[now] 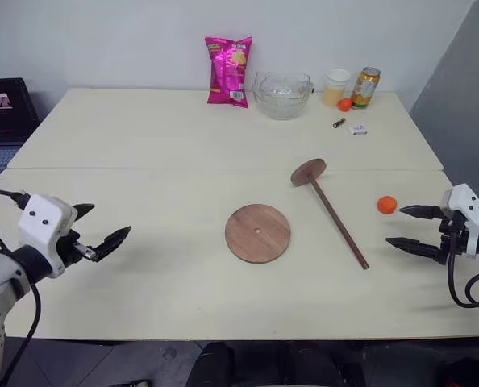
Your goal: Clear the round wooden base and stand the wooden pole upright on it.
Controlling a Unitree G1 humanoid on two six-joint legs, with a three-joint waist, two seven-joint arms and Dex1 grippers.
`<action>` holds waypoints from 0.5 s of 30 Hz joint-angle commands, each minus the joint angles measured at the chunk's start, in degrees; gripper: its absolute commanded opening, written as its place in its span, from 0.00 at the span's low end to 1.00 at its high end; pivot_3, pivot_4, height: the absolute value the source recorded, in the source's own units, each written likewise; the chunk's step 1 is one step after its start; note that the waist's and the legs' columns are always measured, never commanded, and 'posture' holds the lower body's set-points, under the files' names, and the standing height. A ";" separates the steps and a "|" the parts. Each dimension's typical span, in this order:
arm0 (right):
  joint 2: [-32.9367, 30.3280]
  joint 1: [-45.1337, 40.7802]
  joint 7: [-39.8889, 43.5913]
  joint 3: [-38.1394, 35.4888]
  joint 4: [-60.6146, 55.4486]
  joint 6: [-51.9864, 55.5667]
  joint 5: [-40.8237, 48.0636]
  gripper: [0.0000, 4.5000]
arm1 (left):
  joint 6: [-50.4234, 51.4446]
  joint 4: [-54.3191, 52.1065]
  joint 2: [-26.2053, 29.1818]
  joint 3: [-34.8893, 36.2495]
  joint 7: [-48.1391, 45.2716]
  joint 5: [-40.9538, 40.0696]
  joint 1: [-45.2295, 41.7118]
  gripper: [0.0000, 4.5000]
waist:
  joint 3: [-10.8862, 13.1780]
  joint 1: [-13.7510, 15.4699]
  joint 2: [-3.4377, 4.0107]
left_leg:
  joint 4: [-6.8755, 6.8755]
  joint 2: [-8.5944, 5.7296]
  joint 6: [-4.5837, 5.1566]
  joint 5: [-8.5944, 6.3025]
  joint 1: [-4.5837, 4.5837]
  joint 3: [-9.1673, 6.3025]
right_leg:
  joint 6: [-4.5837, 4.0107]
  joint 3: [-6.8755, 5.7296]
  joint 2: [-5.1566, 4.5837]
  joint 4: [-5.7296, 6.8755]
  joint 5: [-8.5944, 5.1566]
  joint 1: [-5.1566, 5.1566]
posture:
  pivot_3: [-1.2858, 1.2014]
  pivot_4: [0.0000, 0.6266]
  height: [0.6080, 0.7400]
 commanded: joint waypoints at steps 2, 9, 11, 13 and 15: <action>-0.22 0.57 -0.41 -2.16 -2.27 -0.61 0.83 1.00 | -0.71 -1.35 0.78 0.26 -0.48 -0.13 -0.19 1.00 | 0.00 0.01 0.00 | 0.00 0.00 0.00 0.00 0.00 0.00 | 0.00 0.00 0.00 0.00 0.00 0.00 | 0.52 0.24 1.00; 0.57 1.10 -1.67 -2.46 -3.74 0.57 1.45 1.00 | -1.54 -1.78 2.37 -0.05 -3.42 -1.10 -0.70 1.00 | 0.00 0.02 0.00 | 0.00 0.00 0.00 0.00 0.00 0.00 | 0.00 0.00 0.00 0.00 0.00 0.00 | 0.52 0.24 1.00; 0.56 1.25 -1.78 -2.58 -3.92 0.80 1.52 1.00 | -1.64 -1.64 2.39 0.03 -3.68 -1.15 -0.96 1.00 | 0.00 0.02 0.00 | 0.00 0.00 0.00 0.00 0.00 0.00 | 0.00 0.00 0.00 0.00 0.00 0.00 | 0.52 0.24 1.00; 0.54 1.41 -1.95 -2.78 -4.12 1.08 1.62 1.00 | -2.54 -1.32 2.21 0.00 -4.01 -1.07 -1.53 1.00 | 0.00 0.02 0.00 | 0.00 0.00 0.00 0.00 0.00 0.00 | 0.00 0.00 0.00 0.00 0.00 0.00 | 0.52 0.24 1.00; 0.48 1.57 -2.06 -2.95 -4.23 1.16 1.69 1.00 | -3.24 -1.28 2.39 -0.29 -4.43 -0.61 -1.65 1.00 | 0.00 0.04 0.00 | 0.00 0.00 0.00 0.00 0.00 0.00 | 0.00 0.00 0.00 0.00 0.00 0.00 | 0.52 0.24 1.00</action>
